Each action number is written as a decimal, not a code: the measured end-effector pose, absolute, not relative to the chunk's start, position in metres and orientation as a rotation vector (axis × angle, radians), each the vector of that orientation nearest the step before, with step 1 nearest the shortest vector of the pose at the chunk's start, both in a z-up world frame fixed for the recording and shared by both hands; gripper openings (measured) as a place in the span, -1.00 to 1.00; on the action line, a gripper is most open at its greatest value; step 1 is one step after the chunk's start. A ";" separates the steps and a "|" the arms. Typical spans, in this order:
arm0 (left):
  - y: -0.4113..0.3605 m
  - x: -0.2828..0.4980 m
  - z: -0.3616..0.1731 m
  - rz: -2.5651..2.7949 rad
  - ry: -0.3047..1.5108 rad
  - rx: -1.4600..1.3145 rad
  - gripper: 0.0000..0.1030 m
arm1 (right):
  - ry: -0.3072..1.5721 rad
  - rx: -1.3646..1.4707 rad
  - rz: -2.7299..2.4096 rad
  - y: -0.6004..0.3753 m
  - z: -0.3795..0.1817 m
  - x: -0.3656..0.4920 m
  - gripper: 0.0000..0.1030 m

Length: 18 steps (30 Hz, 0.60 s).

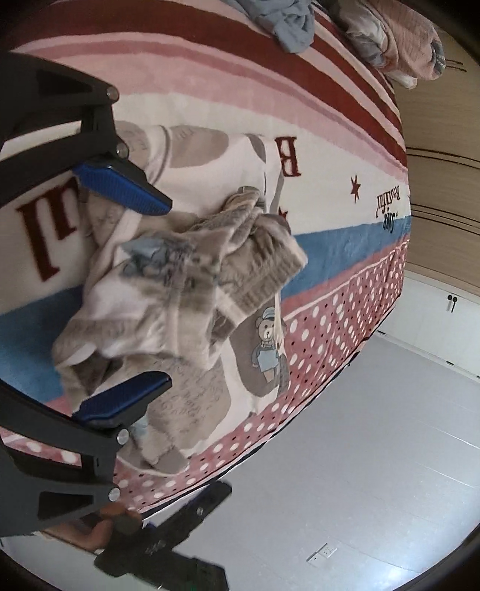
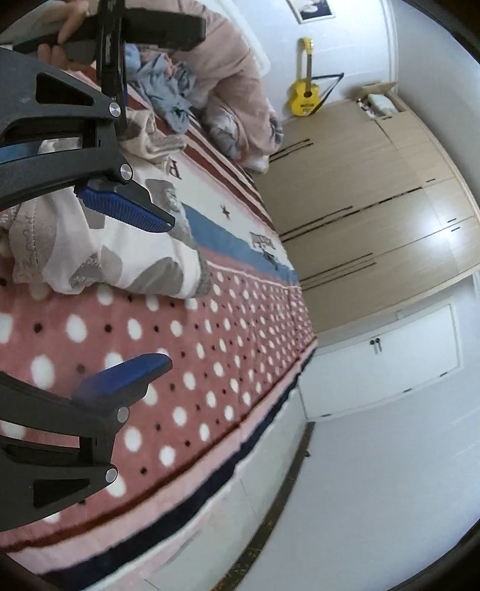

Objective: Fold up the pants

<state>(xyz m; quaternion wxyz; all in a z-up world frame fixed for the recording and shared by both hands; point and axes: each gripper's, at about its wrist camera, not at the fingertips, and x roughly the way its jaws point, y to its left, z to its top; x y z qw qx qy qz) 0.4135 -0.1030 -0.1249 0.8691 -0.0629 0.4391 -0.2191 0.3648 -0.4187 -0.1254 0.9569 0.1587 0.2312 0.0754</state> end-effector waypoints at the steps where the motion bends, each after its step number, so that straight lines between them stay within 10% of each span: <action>1: -0.106 0.412 -0.125 -0.470 0.926 -0.116 0.68 | 0.481 0.337 0.161 -0.419 -0.129 0.368 0.24; 9: -0.121 0.435 -0.124 -0.341 0.882 -0.094 0.66 | 0.465 0.355 0.169 -0.419 -0.133 0.368 0.25; 13: -0.104 0.454 -0.128 -0.293 0.920 -0.114 -0.24 | 0.475 0.375 0.199 -0.419 -0.137 0.370 0.25; 18: -0.075 0.446 -0.124 -0.278 0.904 -0.145 -0.38 | 0.465 0.409 0.207 -0.424 -0.138 0.369 0.25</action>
